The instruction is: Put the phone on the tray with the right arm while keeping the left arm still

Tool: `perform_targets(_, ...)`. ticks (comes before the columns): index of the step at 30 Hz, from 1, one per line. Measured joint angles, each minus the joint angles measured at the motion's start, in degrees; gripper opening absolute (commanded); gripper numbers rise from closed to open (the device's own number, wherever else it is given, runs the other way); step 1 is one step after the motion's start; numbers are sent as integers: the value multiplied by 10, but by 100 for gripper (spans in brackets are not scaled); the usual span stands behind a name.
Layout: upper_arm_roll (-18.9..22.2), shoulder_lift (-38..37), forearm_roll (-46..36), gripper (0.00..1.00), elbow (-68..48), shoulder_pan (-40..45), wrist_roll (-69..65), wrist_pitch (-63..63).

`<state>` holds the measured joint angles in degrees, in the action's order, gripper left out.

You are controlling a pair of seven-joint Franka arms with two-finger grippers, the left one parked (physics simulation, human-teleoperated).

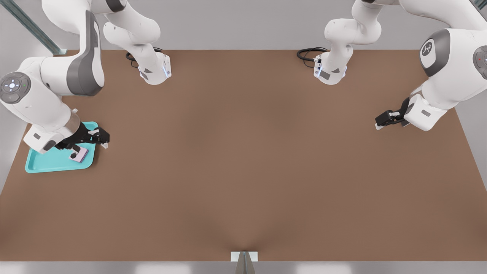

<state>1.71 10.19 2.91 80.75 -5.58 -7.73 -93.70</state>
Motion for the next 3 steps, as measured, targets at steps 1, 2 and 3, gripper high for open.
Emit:
perform_targets(1,4,-26,-2,100,36,-8,4,2)
perform_targets(2,9,-42,-3,100,60,-15,7,2)
perform_targets(3,12,-50,-4,100,72,-20,10,2)
